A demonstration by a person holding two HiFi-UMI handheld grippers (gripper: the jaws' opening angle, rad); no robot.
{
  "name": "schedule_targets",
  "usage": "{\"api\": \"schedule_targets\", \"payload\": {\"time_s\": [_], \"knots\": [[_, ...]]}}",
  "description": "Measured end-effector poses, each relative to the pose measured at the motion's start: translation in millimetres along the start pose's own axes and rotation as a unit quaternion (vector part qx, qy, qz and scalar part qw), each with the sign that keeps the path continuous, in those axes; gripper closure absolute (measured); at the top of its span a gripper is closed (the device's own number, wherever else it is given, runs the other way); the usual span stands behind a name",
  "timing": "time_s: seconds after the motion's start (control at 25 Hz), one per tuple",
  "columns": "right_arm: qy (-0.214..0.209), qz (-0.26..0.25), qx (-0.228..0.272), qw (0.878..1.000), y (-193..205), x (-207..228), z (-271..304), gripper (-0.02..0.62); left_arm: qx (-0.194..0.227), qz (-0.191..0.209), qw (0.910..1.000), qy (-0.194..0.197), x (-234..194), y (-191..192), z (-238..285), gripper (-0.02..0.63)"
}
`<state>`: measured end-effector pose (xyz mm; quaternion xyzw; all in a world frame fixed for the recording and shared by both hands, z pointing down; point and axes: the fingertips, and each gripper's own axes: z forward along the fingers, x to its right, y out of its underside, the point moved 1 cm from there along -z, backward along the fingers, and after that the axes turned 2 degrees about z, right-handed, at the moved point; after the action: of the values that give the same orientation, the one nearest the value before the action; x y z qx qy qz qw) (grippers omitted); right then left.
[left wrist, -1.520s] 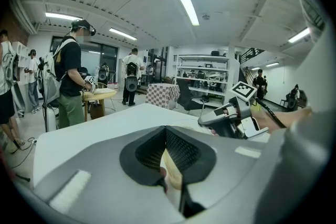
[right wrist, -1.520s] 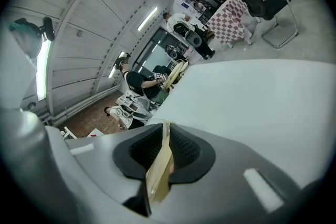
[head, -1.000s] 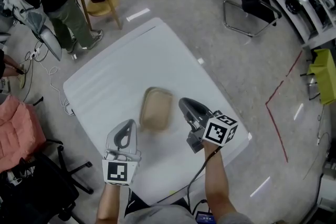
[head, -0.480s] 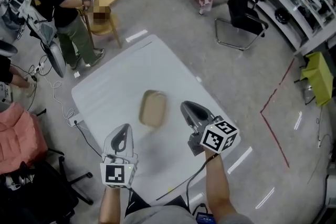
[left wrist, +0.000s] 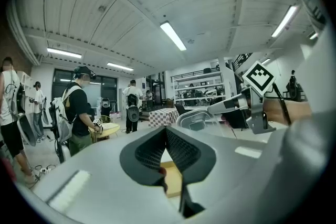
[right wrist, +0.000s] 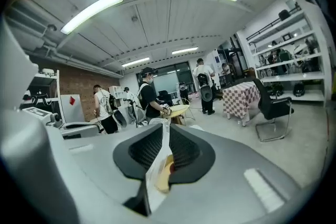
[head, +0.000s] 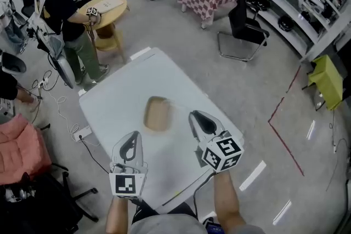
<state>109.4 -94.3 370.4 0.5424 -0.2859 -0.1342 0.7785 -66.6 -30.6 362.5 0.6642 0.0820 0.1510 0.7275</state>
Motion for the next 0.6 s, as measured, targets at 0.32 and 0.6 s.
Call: {"api": "schedule_targets", "payload": {"time_s": [0.32,0.6], "knots": [[0.027,-0.047,0.042,0.998,-10.6,-31.5,-51.6,0.551,0.008,0.013,0.9998,0.015,25.1,-17.0,-32.1,0.594],[0.063,-0.090,0.080,0.991,-12.7,-49.8,-89.1,0.551,0.023,0.005,0.9996,0.018,44.0,-29.9,-48.2,0.594]]}}
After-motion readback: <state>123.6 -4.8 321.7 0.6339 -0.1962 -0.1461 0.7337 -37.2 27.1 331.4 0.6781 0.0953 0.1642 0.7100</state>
